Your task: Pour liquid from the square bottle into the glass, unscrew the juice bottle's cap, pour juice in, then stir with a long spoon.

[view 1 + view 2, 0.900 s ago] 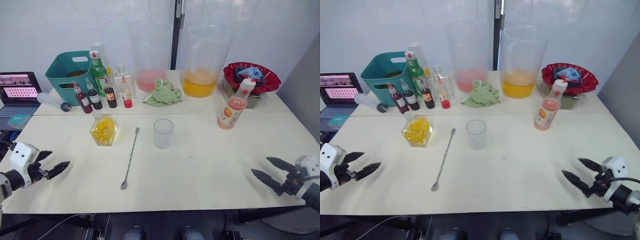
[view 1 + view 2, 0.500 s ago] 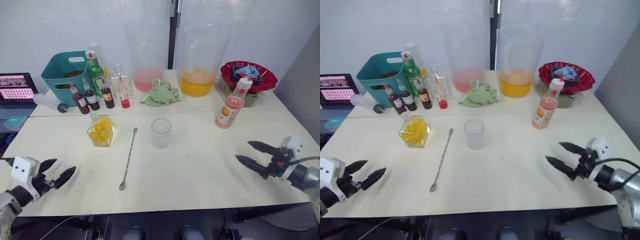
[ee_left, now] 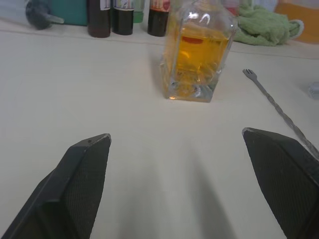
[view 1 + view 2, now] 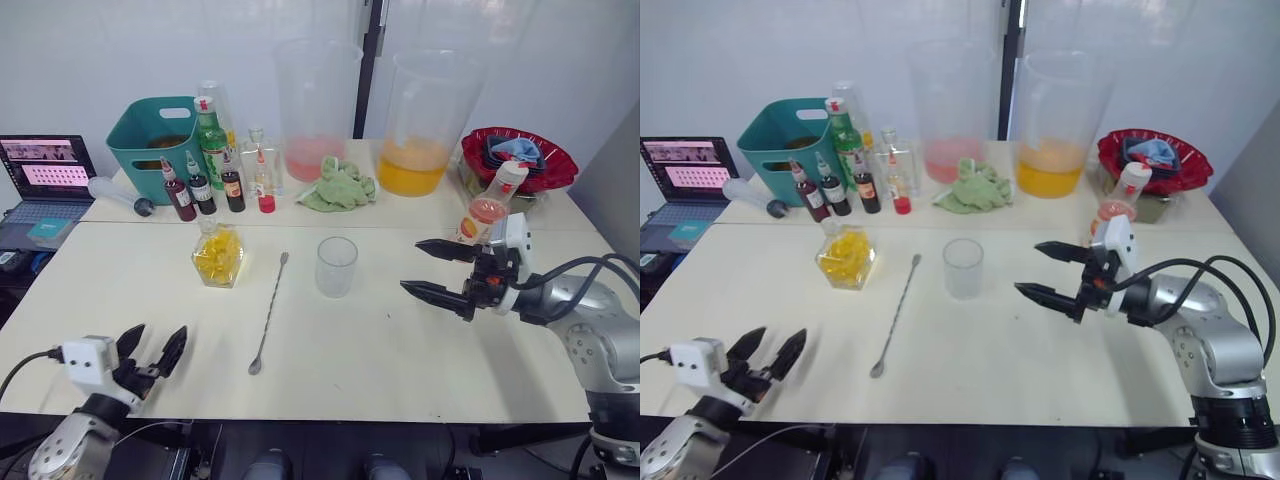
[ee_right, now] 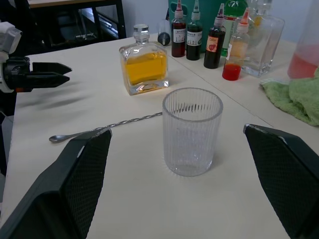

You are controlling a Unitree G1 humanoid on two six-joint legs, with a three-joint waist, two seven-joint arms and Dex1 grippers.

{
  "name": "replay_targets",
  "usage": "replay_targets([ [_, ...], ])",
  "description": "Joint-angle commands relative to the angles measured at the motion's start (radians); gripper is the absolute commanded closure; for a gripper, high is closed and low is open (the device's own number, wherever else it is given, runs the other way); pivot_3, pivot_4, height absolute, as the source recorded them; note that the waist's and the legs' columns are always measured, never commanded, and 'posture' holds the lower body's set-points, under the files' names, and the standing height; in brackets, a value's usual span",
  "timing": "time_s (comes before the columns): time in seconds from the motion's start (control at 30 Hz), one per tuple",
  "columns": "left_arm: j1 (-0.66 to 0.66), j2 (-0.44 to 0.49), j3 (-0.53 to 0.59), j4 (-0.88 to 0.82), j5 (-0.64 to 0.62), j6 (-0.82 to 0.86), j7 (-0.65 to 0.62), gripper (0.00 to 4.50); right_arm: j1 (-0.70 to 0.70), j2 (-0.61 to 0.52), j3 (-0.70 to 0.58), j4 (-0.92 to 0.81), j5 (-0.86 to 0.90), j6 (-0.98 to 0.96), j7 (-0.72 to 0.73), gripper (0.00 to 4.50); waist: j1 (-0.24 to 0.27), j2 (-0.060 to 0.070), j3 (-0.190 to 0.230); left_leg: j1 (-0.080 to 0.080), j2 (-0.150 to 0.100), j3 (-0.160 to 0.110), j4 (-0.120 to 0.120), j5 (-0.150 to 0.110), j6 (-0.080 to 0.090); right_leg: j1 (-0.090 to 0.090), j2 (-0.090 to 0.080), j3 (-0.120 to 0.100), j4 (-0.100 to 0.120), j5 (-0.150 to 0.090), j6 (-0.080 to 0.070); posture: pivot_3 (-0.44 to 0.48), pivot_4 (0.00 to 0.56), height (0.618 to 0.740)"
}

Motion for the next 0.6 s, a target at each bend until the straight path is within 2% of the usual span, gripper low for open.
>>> replay_targets([
  [0.03, -0.061, -0.012, -0.067, -0.012, 0.047, -0.039, 0.033, 0.03, -0.002, 0.003, -0.012, -0.092, 0.032, 0.030, -0.041, 0.02, 0.000, 0.000, 0.000, 0.000, 0.000, 0.000, 0.000, 0.000, 0.000, 0.000, 0.000, 0.000, 0.000, 0.000, 0.000, 0.000, 0.150, 0.740],
  [0.23, -0.181, -0.023, -0.140, 0.071, 0.118, -0.075, 0.085, 0.03, 0.037, 0.008, -0.026, -0.150, 0.019, 0.033, -0.085, 0.02, -0.002, 0.000, 0.000, 0.000, 0.000, 0.000, 0.000, 0.000, 0.000, 0.000, 0.002, 0.000, 0.001, 0.000, 0.000, 0.000, 0.150, 0.740],
  [0.6, -0.339, -0.031, -0.180, 0.246, 0.188, -0.165, 0.132, 0.03, 0.090, 0.006, -0.050, -0.207, 0.018, 0.028, -0.143, 0.02, -0.004, 0.000, 0.000, 0.000, 0.000, 0.000, 0.001, 0.000, 0.000, -0.001, 0.003, 0.000, 0.002, 0.000, 0.000, 0.000, 0.150, 0.740],
])
